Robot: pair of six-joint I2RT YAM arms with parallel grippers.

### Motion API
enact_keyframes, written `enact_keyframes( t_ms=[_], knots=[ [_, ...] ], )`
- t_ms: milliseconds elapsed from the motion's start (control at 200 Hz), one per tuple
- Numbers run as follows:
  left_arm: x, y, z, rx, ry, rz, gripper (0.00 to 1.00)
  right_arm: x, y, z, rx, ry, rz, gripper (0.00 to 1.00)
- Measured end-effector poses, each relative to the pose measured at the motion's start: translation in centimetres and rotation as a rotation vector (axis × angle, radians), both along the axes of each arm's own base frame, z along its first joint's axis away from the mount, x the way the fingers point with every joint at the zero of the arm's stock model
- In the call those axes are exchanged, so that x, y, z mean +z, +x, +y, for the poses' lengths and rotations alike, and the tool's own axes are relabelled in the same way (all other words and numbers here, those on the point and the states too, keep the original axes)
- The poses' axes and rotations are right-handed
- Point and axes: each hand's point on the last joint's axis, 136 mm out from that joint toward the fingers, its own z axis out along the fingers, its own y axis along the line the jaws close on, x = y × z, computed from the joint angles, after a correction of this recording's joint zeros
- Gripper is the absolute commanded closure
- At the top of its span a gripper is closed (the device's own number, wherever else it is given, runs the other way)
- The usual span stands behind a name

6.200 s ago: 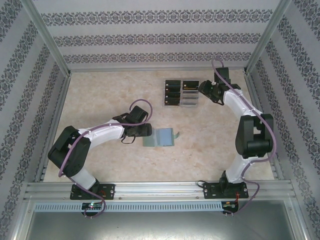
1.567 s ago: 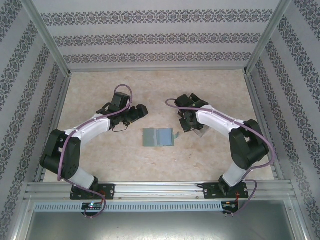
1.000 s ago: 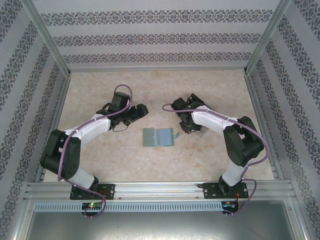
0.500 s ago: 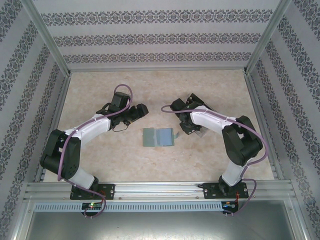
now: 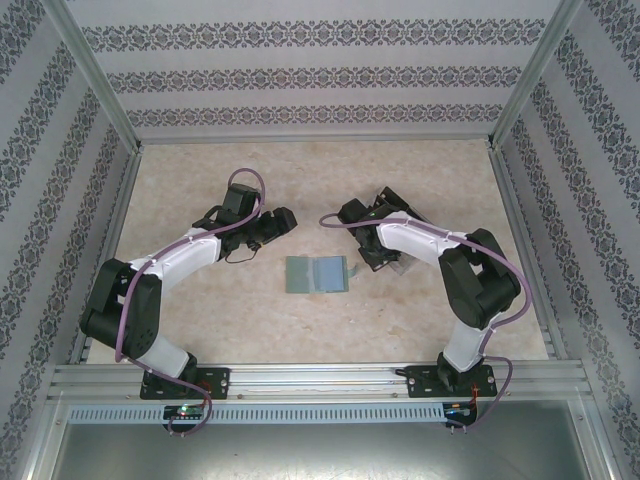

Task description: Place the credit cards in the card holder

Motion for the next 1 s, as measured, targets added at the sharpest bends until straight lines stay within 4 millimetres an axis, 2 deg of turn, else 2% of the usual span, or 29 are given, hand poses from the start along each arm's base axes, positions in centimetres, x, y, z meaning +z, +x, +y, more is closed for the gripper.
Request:
enact_keyframes(
  t_ms=[155,460,610,764,999],
  knots=[
    [0.0,0.0,0.0,0.000,0.000,0.000,0.19,0.1,0.1,0.0,0.013,-0.008,0.008,1.00],
    [0.0,0.0,0.0,-0.001,0.000,0.001,0.19,0.2,0.4,0.2,0.019,-0.016,0.018,1.00],
    [-0.1,0.0,0.0,-0.001,0.001,0.002,0.19,0.8,0.8,1.1,0.021,0.026,0.022,1.00],
    [-0.1,0.0,0.0,-0.007,0.006,-0.002,0.19,2.0,0.8,2.3,0.027,0.101,0.018,1.00],
    [-0.3,0.0,0.0,-0.022,0.020,-0.008,0.19,4.8,0.9,3.4,0.036,0.189,-0.023,1.00]
  ],
)
